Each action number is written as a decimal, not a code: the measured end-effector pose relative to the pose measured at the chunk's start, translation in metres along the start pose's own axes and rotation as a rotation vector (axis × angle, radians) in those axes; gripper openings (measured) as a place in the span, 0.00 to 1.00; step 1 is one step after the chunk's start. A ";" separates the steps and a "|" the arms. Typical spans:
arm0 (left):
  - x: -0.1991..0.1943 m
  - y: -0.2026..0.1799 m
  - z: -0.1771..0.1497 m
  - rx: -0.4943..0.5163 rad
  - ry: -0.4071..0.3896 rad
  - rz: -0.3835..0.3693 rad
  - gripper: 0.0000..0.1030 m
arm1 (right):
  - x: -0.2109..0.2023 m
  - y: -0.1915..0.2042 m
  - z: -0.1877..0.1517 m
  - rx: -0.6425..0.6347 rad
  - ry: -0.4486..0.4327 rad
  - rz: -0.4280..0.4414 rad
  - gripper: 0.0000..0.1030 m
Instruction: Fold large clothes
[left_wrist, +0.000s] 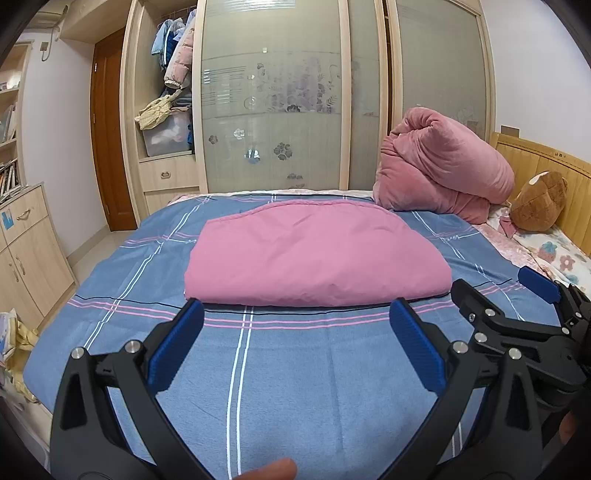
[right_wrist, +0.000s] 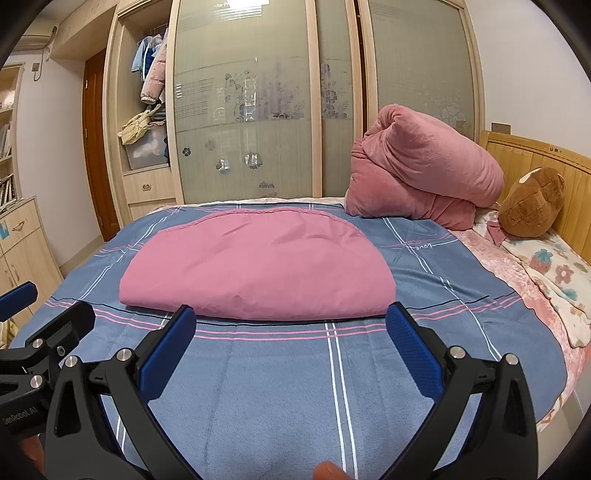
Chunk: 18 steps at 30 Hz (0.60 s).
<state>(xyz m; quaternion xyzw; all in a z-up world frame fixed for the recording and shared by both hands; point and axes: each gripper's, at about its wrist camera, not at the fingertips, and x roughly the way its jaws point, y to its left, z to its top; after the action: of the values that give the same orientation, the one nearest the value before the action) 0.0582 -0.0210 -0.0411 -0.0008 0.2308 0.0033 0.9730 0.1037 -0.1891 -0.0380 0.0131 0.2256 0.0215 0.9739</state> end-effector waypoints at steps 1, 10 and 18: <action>0.000 -0.001 -0.001 0.001 0.000 0.001 0.98 | 0.000 0.000 0.000 0.001 0.000 -0.001 0.99; 0.001 -0.001 -0.003 -0.002 0.007 -0.007 0.98 | 0.002 -0.002 -0.001 -0.001 0.004 -0.005 0.99; 0.003 0.002 -0.003 -0.009 0.014 -0.016 0.98 | 0.003 -0.002 -0.002 -0.001 0.006 -0.005 0.99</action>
<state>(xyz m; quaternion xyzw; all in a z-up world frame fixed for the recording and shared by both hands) 0.0594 -0.0194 -0.0456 -0.0072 0.2375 -0.0034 0.9714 0.1053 -0.1911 -0.0410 0.0122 0.2284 0.0192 0.9733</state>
